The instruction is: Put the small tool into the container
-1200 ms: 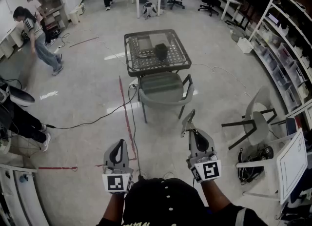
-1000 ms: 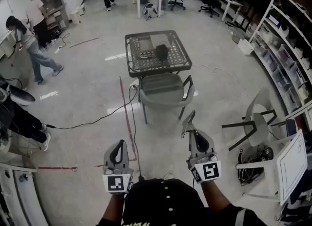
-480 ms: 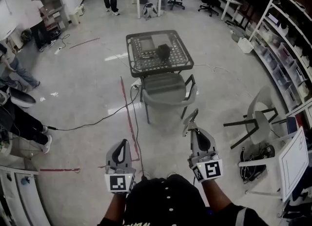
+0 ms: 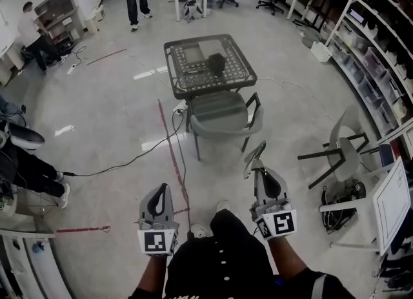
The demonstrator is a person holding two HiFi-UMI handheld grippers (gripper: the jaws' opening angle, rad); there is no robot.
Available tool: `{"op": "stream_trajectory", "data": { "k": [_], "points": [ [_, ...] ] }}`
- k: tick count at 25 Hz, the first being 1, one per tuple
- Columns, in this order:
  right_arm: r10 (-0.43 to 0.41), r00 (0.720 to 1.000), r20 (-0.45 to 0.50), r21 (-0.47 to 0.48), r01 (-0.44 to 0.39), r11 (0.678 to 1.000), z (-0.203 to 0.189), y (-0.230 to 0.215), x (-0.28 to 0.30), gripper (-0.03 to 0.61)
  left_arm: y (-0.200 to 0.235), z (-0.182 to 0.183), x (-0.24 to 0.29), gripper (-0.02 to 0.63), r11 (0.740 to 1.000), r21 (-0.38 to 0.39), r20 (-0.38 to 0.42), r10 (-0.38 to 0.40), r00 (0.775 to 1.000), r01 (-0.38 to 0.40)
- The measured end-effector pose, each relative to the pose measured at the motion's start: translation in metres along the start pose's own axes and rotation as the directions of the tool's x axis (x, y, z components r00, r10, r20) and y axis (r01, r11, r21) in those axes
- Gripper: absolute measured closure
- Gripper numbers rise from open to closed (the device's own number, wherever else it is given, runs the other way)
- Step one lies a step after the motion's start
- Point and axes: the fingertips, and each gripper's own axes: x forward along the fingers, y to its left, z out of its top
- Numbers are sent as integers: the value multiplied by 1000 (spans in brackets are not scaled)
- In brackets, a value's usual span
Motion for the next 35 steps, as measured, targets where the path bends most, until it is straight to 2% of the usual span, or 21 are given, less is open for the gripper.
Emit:
{"op": "stream_trajectory", "data": {
  "k": [3,7,14,26,35],
  "points": [
    [-5,1000,-9,5,5,1000,-4,-3,10,561,4,-2,11,586,1000,-11,-10,0,1000,0],
    [-5,1000,-6,5,5,1000,-9,-13,28,561,9,-3,29,586,1000,14,-8,-4,1000,4],
    [17,1000,-3,7,-17,1000,-12,-31,89,561,31,4,77,586,1000,-5,-7,25,1000,-25],
    [43,999,1,14,-43,999,-18,-73,203,561,62,11,188,586,999,-2,-7,51,999,-51],
    [93,996,-1,-2,-93,996,-22,-121,258,561,67,19,258,586,995,10,-1,97,995,-97]
  ]
}}
